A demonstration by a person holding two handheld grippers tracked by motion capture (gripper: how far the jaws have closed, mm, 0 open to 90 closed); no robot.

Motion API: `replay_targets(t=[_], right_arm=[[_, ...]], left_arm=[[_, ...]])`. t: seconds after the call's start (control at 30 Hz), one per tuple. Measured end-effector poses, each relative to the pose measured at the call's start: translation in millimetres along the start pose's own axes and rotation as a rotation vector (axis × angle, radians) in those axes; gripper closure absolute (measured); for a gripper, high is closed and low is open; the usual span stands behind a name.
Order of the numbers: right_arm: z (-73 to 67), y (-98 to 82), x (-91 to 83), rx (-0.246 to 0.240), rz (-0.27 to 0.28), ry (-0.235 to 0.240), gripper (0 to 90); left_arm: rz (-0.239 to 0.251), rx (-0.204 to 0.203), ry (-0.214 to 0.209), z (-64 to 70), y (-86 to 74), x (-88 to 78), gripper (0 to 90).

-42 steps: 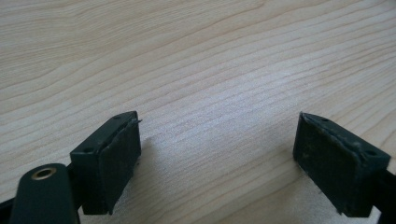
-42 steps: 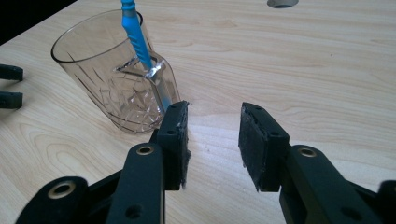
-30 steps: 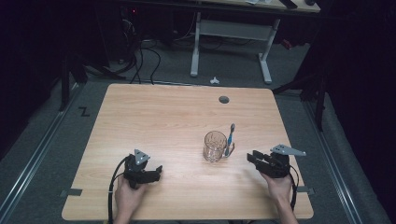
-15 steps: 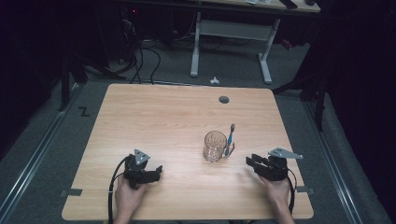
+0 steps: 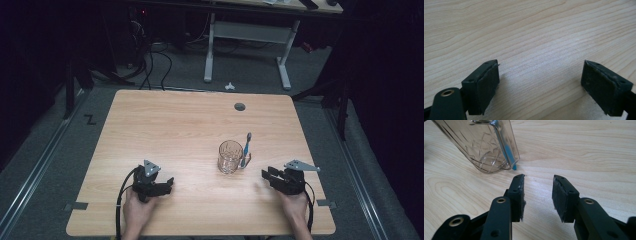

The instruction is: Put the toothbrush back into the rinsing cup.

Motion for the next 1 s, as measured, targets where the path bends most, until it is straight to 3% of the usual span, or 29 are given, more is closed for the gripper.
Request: replay_targets(t=[0.63,1.0], right_arm=[[-2.4,-4.8,11.2,-0.025,-0.032,-0.033,61.1],[-11.1,-6.7,18.3,-0.083,-0.062,-0.072,60.0]], left_arm=[[0.0,0.0,0.0,0.0,0.0,0.0,15.6],[0.0,0.0,0.0,0.0,0.0,0.0,15.5]])
Point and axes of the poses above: each handheld gripper's, and its own axes: x roughly forward along the jaws, y roughly out of its top, z roughly to its right, the point moved 2 cm from there along x, roughly forward along the jaws, and after that the axes turned 1 degree about -z, right-handed, at the moved point
